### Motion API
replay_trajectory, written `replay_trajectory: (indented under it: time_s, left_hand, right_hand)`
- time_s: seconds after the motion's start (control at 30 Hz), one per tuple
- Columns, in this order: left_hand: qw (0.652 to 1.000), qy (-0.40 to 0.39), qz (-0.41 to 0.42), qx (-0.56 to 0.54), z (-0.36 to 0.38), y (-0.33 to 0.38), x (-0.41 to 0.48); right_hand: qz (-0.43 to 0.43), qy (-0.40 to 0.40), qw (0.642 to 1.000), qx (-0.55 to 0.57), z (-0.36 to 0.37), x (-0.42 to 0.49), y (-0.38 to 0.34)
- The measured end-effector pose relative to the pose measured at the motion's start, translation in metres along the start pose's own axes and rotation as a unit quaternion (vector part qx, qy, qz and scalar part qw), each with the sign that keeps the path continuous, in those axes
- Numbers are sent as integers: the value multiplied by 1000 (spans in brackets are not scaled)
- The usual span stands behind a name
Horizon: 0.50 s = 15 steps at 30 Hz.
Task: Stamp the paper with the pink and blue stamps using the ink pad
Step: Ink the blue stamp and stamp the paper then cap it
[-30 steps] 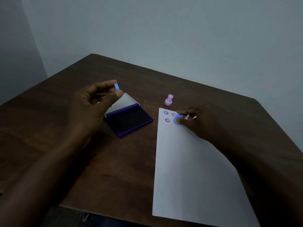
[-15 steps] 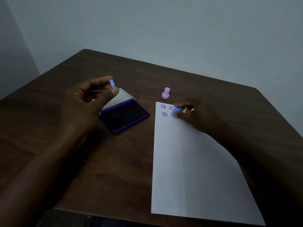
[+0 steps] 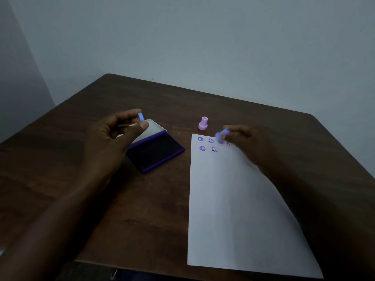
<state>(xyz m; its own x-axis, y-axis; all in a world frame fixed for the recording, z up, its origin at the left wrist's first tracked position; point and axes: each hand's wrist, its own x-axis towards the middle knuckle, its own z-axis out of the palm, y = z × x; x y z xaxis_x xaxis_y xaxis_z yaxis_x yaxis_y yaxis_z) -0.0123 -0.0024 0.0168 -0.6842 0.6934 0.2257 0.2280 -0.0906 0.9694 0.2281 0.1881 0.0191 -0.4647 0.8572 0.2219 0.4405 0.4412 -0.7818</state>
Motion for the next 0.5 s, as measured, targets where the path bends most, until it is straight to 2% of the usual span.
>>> replay_trajectory:
  time_s: [0.03,0.1,0.2,0.3,0.5]
  left_hand:
    - [1000,-1,-2,-2,0,0,0]
    - [1000,-5,-6,-5,0,0,-1]
    - [1000,-11,-6,-14,1,0,-1]
    - [999,-29,-13,-31,2,0,-1]
    - [997,-61,-9,-48,-1,-2,-2]
  right_hand:
    - [27,53,994,96,-7,-3,-3]
    - [85,134,949,273,-27,-3,-6]
    - [169,129,869,446,-53,-3,-7]
    - [227,107,828,501,-55,-10,-2]
    - [260,95,798,536,-47,-16,1]
